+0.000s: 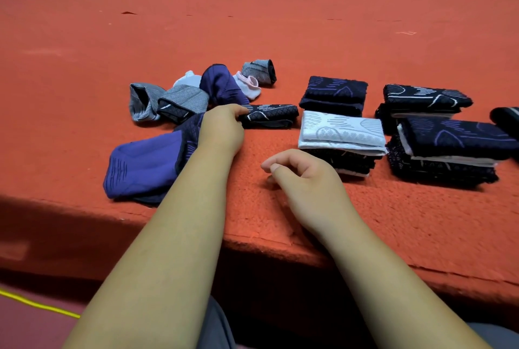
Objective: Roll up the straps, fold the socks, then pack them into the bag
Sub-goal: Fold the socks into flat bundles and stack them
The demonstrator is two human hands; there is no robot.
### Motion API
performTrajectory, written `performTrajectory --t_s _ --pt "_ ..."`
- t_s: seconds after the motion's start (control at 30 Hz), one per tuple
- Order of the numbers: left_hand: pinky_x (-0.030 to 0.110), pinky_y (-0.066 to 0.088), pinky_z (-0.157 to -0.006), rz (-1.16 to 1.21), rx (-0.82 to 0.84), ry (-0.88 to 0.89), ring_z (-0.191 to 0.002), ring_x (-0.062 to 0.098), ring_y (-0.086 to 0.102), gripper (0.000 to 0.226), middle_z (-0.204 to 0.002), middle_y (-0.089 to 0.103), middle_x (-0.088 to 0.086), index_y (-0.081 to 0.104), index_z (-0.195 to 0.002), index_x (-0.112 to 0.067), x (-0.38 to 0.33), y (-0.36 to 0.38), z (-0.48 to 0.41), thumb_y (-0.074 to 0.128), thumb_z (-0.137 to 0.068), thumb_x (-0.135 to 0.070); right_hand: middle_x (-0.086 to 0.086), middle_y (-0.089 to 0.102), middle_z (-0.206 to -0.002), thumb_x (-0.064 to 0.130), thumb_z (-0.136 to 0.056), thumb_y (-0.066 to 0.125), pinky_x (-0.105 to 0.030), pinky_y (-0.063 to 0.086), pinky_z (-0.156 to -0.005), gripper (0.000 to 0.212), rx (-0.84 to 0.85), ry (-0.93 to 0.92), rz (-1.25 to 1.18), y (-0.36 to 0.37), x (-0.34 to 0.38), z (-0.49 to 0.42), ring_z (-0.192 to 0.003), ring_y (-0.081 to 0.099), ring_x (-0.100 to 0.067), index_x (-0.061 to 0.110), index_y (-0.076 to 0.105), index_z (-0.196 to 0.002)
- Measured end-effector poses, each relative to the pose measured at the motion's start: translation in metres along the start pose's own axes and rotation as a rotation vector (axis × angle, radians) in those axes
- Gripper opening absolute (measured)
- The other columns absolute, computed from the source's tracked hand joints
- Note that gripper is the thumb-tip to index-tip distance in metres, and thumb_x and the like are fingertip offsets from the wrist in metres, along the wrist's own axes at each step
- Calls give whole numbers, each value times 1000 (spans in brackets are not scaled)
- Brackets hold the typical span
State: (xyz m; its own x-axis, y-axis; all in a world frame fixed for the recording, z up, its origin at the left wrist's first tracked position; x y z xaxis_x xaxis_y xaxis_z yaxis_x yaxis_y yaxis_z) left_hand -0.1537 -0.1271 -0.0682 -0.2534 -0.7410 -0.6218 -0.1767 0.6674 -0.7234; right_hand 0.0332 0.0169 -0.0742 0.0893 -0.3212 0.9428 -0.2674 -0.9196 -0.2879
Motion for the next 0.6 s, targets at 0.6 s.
performTrajectory --t_s 0.6 --pt "40 48 -91 -278 28 81 -112 32 61 30 -112 68 8 79 -115 -22 16 -71 63 63 -90 -16 21 76 -91 18 -96 65 -25 49 -87 21 -3 -44 45 4 6 1 -93 71 -4 32 77 -88"
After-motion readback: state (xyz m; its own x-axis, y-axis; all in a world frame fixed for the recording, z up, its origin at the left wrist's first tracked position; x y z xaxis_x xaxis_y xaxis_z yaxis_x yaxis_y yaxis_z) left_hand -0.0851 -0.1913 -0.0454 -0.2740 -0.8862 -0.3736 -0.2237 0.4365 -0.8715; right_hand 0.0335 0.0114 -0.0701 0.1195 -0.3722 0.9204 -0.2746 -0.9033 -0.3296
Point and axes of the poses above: each hand's wrist, its own z-axis away from the middle knuckle, its own y-axis out of the palm, x = y × z, the point moved 7 cm from there along -z, towards the middle knuckle
